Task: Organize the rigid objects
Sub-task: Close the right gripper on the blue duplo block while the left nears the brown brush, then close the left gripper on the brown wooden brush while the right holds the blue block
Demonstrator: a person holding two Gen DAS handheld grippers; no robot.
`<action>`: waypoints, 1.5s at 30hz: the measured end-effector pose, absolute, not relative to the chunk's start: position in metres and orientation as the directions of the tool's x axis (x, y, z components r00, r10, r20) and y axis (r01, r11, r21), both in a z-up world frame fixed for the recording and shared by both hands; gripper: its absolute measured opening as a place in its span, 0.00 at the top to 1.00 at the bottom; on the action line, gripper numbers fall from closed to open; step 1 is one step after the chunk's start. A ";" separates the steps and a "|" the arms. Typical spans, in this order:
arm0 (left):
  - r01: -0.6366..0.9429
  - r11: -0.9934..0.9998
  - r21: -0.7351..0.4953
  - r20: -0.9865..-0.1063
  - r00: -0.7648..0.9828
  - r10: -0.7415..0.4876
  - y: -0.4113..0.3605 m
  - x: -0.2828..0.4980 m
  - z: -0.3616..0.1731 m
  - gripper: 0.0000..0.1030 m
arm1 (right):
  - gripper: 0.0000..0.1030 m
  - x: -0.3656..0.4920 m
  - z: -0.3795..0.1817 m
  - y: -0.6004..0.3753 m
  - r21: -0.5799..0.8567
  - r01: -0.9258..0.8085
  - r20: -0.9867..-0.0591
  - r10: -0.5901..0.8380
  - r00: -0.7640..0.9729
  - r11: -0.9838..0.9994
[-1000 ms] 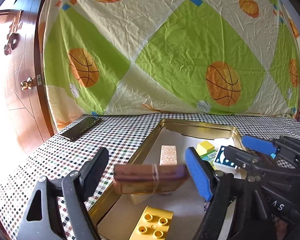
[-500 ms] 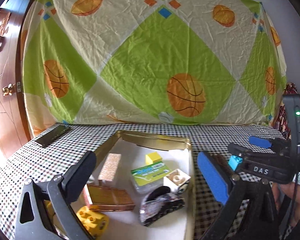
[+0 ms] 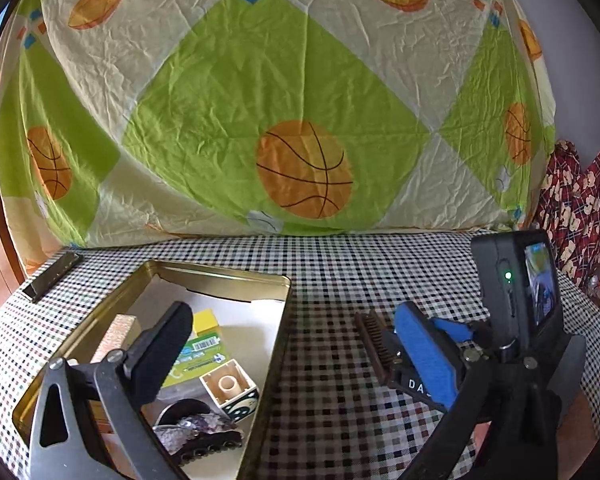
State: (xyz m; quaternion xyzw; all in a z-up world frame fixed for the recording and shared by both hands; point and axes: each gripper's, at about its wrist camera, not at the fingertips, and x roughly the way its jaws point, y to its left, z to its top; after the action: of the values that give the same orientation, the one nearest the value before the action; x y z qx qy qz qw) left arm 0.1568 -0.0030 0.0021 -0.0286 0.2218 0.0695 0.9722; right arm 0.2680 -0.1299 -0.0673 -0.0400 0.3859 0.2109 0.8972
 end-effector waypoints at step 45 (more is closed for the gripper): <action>0.060 0.993 -0.098 -0.749 0.653 -0.113 -0.055 0.259 -0.067 0.77 | 0.67 0.264 -0.051 -0.202 0.052 -0.260 -0.640 0.232 0.732 0.964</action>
State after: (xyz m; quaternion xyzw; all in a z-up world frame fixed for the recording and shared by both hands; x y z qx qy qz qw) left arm 0.2586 -0.0554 -0.0670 -0.0321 0.4137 -0.0475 0.9086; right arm 0.2643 -0.2025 -0.0514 -0.0205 0.3410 0.1324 0.9305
